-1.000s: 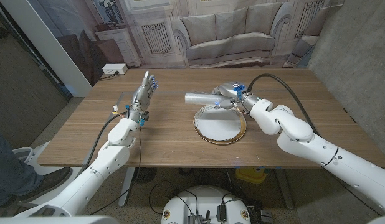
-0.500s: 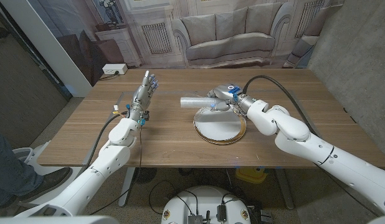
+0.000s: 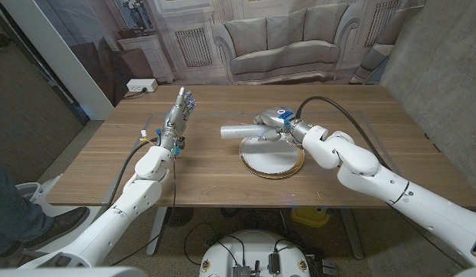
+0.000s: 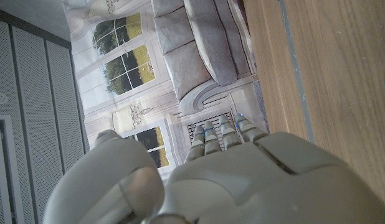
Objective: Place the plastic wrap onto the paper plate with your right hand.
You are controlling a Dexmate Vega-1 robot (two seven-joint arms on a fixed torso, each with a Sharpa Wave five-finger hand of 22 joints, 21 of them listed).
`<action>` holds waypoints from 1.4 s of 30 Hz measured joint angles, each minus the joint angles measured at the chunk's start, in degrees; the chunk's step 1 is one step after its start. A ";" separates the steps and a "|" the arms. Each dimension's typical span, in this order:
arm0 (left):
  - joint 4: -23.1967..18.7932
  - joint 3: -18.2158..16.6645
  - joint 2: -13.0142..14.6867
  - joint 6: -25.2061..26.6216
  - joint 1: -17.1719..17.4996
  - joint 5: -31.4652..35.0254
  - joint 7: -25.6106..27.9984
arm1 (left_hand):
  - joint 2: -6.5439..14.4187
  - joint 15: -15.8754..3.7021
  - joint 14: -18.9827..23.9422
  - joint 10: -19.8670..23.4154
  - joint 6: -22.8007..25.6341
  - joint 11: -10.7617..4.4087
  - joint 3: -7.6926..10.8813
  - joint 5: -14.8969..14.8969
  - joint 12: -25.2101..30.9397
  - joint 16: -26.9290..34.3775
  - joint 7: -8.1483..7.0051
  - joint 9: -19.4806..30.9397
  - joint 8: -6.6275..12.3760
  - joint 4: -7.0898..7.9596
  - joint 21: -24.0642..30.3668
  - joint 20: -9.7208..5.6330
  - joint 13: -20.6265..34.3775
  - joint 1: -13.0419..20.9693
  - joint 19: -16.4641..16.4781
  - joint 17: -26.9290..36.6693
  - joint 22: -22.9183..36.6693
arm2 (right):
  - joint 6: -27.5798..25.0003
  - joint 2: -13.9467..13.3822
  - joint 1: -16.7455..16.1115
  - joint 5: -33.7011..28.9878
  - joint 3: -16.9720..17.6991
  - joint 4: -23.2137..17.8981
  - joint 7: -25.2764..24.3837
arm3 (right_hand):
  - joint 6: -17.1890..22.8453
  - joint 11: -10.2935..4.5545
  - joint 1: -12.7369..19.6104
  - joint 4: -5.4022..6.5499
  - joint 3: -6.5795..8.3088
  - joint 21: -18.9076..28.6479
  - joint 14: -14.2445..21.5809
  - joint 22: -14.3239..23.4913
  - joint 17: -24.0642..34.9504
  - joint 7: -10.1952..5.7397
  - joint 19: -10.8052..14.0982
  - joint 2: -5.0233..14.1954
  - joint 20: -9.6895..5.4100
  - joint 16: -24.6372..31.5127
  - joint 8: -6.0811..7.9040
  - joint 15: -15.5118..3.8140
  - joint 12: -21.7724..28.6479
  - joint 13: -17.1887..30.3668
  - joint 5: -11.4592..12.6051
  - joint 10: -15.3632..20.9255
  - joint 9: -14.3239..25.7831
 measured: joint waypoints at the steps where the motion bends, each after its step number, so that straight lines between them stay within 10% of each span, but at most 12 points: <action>1: 0.00 0.00 0.00 -0.01 0.00 0.00 0.00 | 0.00 0.00 0.00 0.00 0.00 0.00 0.00 0.00 0.00 0.00 0.00 0.00 0.00 0.00 0.00 0.00 0.00 0.00 0.00 0.00 0.00 | 0.14 0.14 0.01 -0.34 -0.10 0.19 0.04 | 0.00 0.00 0.00 0.00 0.00 0.00 -0.09 0.00 0.00 0.00 0.00 0.00 0.00 0.00 0.00 -0.09 0.00 0.00 0.00 0.00 -0.01; 42: 0.98 0.25 -0.26 0.30 -0.61 -0.14 -0.29 | 0.00 0.00 0.00 0.00 0.00 0.00 -0.38 0.00 0.00 0.00 0.00 0.00 0.00 -0.10 0.00 0.00 0.00 -0.01 0.00 0.00 0.00 | 0.02 2.79 0.82 -1.94 -3.28 5.50 -0.65 | 0.40 -0.51 0.00 -0.62 0.62 0.44 -0.40 -0.15 -0.01 -0.01 -0.93 0.00 0.31 -0.23 -1.09 -0.40 -0.23 -0.02 -0.26 -0.13 -0.56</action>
